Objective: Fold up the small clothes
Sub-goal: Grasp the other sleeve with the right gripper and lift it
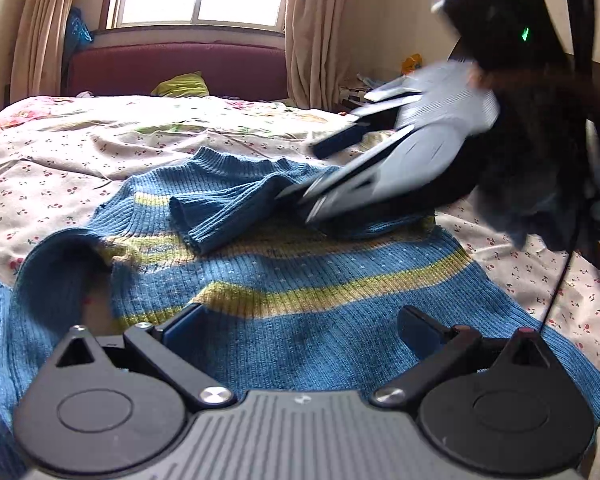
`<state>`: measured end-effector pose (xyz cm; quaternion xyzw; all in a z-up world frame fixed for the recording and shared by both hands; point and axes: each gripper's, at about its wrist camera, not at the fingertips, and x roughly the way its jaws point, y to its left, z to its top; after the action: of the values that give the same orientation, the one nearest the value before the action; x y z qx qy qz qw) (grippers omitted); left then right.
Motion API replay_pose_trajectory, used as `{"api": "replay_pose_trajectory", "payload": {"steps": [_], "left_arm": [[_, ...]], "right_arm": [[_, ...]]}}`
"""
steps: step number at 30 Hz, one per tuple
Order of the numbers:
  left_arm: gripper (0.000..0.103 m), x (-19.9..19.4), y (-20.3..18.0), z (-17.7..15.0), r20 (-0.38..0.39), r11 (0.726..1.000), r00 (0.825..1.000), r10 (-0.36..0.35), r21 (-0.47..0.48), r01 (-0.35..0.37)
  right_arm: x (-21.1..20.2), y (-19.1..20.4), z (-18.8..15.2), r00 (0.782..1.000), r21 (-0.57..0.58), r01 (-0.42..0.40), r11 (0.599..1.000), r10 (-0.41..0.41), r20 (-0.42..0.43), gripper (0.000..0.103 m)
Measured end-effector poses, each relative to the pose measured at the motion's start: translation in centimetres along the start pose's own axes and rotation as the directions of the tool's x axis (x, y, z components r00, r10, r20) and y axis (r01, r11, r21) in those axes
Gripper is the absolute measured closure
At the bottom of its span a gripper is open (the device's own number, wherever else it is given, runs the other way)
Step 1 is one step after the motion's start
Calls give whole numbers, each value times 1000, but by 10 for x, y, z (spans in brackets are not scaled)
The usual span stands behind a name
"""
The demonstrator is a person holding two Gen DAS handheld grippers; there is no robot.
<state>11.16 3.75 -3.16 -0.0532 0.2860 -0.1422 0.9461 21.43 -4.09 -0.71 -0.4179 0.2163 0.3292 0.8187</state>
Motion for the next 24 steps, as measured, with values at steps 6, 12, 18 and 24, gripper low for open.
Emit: {"api": "replay_pose_trajectory", "payload": {"steps": [6, 12, 18, 24], "left_arm": [[0, 1, 2, 1, -5, 1000, 1000, -13, -2, 13], [0, -1, 6, 3, 4, 1000, 1000, -13, -15, 13], [0, -4, 11, 6, 23, 999, 1000, -2, -40, 3], [0, -5, 12, 6, 22, 999, 1000, 1, -37, 0]], "right_arm": [[37, 31, 16, 998, -266, -43, 963, 29, -57, 46], [51, 5, 28, 992, -32, -54, 998, 50, -119, 102], [26, -65, 51, 994, 476, 84, 875, -104, 15, 102], [57, -17, 45, 996, 346, -39, 937, 63, -57, 102]]}}
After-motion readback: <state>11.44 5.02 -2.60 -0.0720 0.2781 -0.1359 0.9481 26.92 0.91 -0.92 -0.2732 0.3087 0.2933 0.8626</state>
